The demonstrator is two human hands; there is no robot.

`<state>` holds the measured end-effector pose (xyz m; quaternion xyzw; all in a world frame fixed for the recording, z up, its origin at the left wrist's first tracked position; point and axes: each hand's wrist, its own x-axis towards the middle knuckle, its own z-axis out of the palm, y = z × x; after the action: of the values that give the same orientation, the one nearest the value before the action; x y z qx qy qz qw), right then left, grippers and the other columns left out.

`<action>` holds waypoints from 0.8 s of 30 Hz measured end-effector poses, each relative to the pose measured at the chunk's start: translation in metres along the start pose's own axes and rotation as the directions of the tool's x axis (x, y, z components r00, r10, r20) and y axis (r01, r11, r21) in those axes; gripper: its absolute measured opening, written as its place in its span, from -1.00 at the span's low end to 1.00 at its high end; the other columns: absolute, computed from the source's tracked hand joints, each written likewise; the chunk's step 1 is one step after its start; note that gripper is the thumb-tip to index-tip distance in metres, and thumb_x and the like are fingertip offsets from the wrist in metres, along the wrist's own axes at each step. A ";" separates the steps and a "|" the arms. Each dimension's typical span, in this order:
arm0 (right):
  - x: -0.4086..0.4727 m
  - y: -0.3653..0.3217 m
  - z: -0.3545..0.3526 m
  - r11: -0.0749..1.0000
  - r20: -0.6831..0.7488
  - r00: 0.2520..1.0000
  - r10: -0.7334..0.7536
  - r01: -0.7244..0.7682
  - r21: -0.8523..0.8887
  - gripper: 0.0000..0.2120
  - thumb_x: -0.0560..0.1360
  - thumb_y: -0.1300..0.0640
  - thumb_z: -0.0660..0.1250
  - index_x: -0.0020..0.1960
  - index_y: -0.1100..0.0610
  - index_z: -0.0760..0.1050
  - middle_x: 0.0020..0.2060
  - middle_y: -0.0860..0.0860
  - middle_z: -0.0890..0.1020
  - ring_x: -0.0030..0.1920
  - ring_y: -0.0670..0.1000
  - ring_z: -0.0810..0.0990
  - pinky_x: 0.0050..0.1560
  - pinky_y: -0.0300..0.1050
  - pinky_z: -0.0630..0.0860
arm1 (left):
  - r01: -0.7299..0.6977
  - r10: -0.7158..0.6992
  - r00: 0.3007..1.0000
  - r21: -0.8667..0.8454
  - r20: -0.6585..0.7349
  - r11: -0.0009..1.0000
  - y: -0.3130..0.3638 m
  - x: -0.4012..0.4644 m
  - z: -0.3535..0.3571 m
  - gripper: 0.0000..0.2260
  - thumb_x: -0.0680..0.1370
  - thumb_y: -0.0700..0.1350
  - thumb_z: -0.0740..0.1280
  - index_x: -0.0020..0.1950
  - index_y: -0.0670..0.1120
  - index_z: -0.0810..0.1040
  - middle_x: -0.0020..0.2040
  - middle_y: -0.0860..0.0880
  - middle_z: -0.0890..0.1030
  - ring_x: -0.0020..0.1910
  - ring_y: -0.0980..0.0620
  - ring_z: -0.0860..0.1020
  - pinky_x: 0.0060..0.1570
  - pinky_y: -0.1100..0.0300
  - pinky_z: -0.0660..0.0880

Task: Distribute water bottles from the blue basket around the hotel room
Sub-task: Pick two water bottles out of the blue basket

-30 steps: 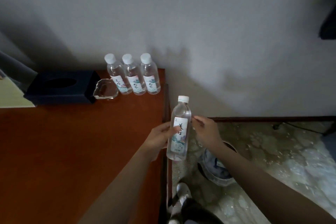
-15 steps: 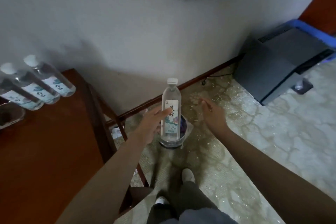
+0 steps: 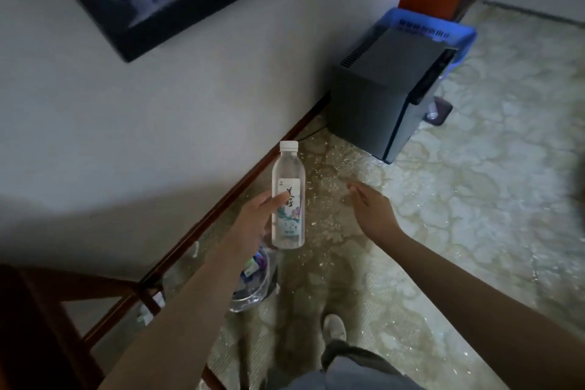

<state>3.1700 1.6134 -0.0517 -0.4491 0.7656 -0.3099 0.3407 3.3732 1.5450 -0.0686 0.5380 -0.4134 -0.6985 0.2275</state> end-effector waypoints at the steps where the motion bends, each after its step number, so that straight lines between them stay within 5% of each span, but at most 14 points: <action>1: 0.009 0.004 -0.012 1.000 -0.016 1.000 0.013 -0.013 -0.006 -0.62 0.64 0.06 0.03 0.39 0.11 0.38 0.26 0.13 0.55 0.20 0.15 0.55 0.16 -0.13 0.44 | -0.001 0.001 1.000 0.001 0.011 1.000 0.009 0.010 0.012 -0.70 0.44 0.03 0.41 0.11 -0.07 0.58 0.02 -0.10 0.69 0.04 -0.15 0.63 0.19 -0.15 0.47; 7: 0.053 0.025 -0.067 0.994 -0.120 0.988 0.100 -0.095 0.045 -0.63 0.64 0.08 0.05 0.39 0.13 0.38 0.32 0.06 0.50 0.24 0.09 0.52 0.10 -0.26 0.39 | -0.016 0.014 0.991 0.018 0.130 1.000 0.052 0.071 0.068 -0.48 0.37 0.09 0.44 0.26 -0.10 0.52 0.03 -0.09 0.67 0.07 -0.14 0.61 0.19 -0.11 0.48; 10: 0.074 0.039 -0.086 0.988 -0.189 0.972 0.142 -0.129 0.081 -0.63 0.64 0.08 0.05 0.39 0.15 0.38 0.35 0.09 0.48 0.34 0.07 0.44 0.28 -0.21 0.31 | -0.009 0.004 0.989 0.035 0.146 0.999 0.070 0.102 0.094 -0.68 0.51 -0.02 0.37 0.21 -0.10 0.52 0.00 -0.07 0.67 -0.04 -0.06 0.64 -0.04 0.04 0.56; 12: 0.088 0.046 -0.096 0.982 -0.226 0.957 0.180 -0.162 0.098 -0.62 0.64 0.06 0.05 0.39 0.16 0.38 0.36 0.08 0.46 0.37 0.06 0.42 0.36 -0.14 0.29 | 0.006 -0.017 0.987 0.066 0.162 0.998 0.081 0.126 0.108 -0.75 0.51 -0.01 0.37 0.16 -0.04 0.54 0.00 -0.05 0.67 0.00 -0.06 0.63 0.05 -0.01 0.54; 16: 0.127 0.055 -0.114 0.970 -0.286 0.929 0.234 -0.204 0.129 -0.62 0.63 0.06 0.06 0.38 0.15 0.38 0.35 0.08 0.47 0.36 0.06 0.43 0.35 -0.15 0.31 | -0.002 -0.024 0.970 0.108 0.242 0.994 0.101 0.177 0.130 -0.72 0.49 0.00 0.39 0.17 -0.02 0.55 0.00 -0.05 0.68 0.00 -0.06 0.64 -0.05 0.04 0.54; 19: 0.162 0.059 -0.127 0.960 -0.344 0.898 0.274 -0.231 0.160 -0.63 0.63 0.08 0.07 0.37 0.17 0.39 0.34 0.09 0.49 0.35 0.06 0.44 0.34 -0.15 0.32 | -0.005 -0.042 0.947 0.147 0.319 0.989 0.124 0.218 0.142 -0.50 0.35 0.09 0.46 0.25 -0.03 0.53 0.05 -0.08 0.68 0.06 -0.12 0.64 0.13 -0.10 0.53; 24: 0.217 0.051 -0.147 0.939 -0.377 0.862 0.338 -0.286 0.190 -0.63 0.63 0.08 0.08 0.37 0.16 0.39 0.34 0.08 0.48 0.35 0.06 0.44 0.33 -0.16 0.31 | 0.022 -0.084 0.930 0.172 0.358 0.985 0.168 0.280 0.169 -0.62 0.49 -0.01 0.39 0.27 -0.09 0.51 0.01 -0.06 0.67 0.00 -0.08 0.62 0.03 0.02 0.53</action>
<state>2.9486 1.4644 -0.0597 -0.2226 0.8604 -0.3849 0.2489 3.1045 1.2948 -0.0749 0.4275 -0.4901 -0.7551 0.0826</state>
